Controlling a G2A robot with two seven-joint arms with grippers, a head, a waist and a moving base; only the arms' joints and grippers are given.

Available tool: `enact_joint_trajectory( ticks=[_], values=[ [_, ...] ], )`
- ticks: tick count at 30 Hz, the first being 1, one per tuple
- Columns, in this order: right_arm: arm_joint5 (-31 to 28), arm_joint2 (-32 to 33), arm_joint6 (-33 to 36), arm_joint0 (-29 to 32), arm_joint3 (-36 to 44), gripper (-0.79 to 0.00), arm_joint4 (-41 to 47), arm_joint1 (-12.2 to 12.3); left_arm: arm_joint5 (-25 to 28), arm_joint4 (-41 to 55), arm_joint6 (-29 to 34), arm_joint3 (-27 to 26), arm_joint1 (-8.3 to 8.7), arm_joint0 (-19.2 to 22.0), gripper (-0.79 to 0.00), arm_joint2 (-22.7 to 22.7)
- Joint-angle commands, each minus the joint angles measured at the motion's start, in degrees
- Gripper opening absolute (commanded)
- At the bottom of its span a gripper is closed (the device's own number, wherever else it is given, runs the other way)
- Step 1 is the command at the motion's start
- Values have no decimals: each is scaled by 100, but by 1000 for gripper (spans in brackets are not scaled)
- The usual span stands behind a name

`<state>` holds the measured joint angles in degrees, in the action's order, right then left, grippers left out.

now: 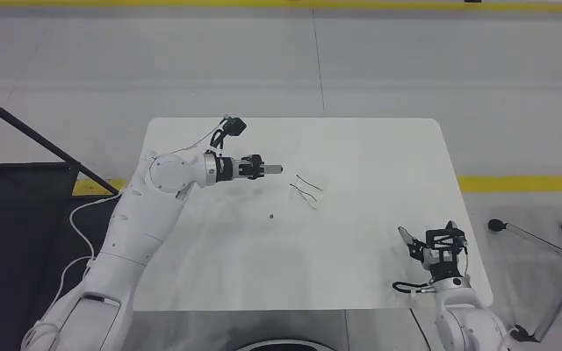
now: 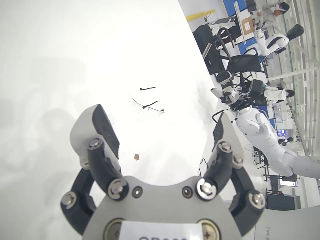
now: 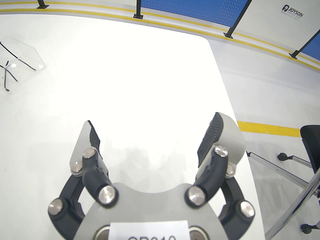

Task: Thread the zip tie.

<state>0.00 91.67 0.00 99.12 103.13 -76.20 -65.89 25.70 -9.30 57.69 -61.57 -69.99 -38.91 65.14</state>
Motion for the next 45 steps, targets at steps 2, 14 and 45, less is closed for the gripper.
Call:
enact_joint_trajectory(
  ticks=[2, 14, 45],
  values=[
    [0, 0, 0, 0, 0, 0, 0, 0, -253, -174, -108, 58, -20, 19, 0, -127],
    [0, 0, 0, 0, 0, 0, 0, 0, -240, -69, 100, 1578, -476, 1163, -409, -1263],
    [0, 0, 0, 0, 0, 0, 0, 0, 228, -175, -429, 3677, -1492, 2232, -468, -2471]
  ],
)
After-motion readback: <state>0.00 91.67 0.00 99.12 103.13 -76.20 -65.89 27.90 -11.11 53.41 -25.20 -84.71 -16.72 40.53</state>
